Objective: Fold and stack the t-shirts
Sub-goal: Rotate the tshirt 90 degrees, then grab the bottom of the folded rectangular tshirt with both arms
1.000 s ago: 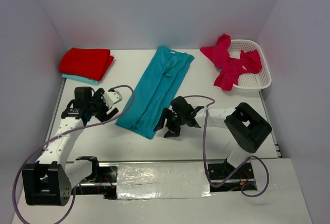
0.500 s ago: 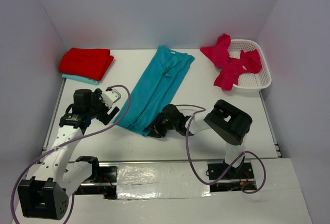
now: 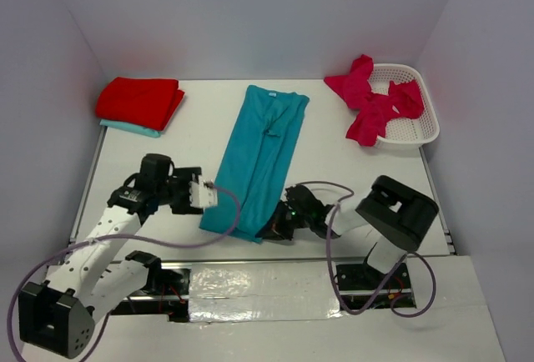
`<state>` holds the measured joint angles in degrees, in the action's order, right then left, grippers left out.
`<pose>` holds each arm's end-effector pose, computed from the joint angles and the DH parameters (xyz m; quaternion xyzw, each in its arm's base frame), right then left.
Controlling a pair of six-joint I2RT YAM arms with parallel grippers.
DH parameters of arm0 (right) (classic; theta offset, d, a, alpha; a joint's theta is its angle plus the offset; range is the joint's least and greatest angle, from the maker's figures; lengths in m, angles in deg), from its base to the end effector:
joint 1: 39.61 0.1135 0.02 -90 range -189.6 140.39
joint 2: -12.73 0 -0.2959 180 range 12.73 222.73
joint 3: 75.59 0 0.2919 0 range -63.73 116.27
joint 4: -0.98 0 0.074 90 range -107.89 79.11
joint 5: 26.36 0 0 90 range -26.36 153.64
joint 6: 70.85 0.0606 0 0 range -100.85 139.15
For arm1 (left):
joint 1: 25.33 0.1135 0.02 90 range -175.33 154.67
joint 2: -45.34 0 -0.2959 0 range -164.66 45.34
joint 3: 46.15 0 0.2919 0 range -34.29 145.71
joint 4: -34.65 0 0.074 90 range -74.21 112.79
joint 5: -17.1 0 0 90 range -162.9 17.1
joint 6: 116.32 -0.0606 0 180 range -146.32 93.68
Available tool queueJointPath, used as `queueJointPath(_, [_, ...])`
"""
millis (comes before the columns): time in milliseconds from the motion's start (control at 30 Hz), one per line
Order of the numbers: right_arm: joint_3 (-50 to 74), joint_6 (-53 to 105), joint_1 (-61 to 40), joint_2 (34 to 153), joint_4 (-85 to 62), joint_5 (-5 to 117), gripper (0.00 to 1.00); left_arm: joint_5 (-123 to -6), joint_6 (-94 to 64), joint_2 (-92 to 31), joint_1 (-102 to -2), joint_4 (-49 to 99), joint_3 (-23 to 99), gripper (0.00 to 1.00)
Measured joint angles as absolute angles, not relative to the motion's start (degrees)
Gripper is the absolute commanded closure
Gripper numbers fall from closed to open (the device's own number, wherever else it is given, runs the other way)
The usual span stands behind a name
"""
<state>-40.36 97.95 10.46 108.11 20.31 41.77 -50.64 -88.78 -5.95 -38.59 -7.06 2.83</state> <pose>0.1698 0.2381 0.0698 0.1450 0.8845 0.4430 0.0207 0.2090 -0.0728 0.2422 0.6139 0.6669 -0.0020 0.4224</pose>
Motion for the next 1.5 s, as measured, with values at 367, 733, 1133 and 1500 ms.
queueJointPath(367, [-53.5, 89.7, 9.3, 94.4, 20.9, 32.2, 0.46, -47.0, -126.7, -11.9, -63.4, -20.9, 0.2, 0.16])
queueJointPath(733, [-49.7, 84.8, 9.0, 89.3, 6.1, 32.5, 0.48, -45.1, -133.6, -9.0, -70.6, -22.5, -9.5, 0.31])
queueJointPath(1133, [-48.3, 84.9, 9.0, 89.2, 2.7, 32.9, 0.47, -47.6, -122.3, -16.6, -71.7, -8.8, -6.5, 0.17])
queueJointPath(1500, [-46.4, 84.1, 9.0, 90.8, 1.0, 32.6, 0.47, -52.4, -123.0, -11.6, -71.8, -18.6, -7.2, 0.17])
